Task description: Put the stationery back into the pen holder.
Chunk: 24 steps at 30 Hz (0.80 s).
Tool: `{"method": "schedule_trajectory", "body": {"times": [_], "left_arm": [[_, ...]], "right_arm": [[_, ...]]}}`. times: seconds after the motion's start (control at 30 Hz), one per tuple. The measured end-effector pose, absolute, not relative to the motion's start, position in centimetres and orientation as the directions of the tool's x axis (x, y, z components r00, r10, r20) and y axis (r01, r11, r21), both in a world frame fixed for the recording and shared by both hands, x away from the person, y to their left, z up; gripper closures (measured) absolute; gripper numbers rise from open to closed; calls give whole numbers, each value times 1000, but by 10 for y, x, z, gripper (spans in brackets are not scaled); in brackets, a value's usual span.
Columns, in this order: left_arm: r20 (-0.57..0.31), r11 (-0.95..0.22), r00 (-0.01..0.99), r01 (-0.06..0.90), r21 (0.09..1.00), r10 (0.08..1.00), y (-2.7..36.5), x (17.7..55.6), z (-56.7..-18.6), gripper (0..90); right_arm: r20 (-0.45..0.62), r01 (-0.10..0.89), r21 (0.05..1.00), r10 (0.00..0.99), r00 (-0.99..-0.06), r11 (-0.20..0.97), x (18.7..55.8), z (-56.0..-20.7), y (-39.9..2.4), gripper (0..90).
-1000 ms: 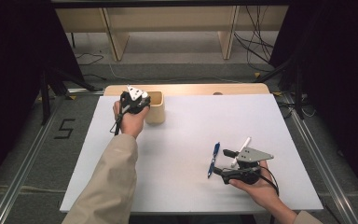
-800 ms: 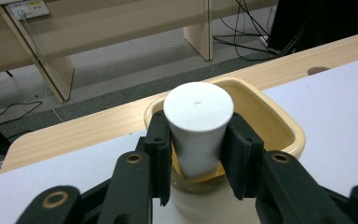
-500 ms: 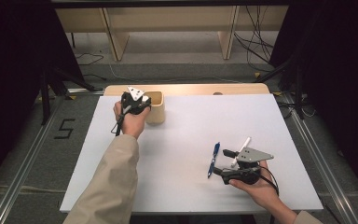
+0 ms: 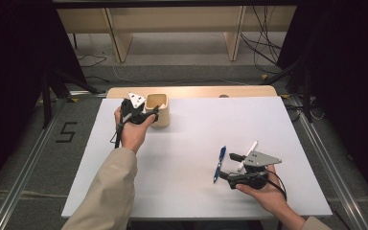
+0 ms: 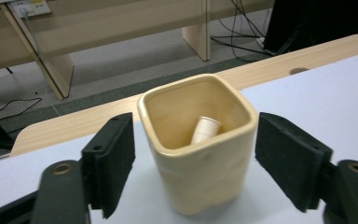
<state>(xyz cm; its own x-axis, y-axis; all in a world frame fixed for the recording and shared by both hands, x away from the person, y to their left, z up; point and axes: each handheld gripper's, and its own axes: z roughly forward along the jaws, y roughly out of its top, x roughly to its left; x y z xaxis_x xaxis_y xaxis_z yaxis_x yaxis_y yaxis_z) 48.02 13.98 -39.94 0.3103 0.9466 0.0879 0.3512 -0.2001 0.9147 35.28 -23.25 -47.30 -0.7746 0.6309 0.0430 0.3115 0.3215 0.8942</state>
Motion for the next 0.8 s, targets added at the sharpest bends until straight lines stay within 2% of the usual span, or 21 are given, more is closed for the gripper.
{"method": "schedule_trajectory", "body": {"times": [0.13, 0.57, 0.8], "left_arm": [[87, -208, 342, 336, 919, 936, 135, 465, -397, 260], [92, -248, 425, 329, 911, 900, 117, 426, -410, 305], [82, -281, 494, 345, 895, 866, 105, 408, -421, 320]], "right_arm": [[35, 310, 890, 628, -777, 333, 353, -472, -234, 214], [35, 312, 890, 630, -776, 334, 353, -472, -234, 214], [47, 310, 902, 643, -764, 302, 354, -472, -235, 214]]}}
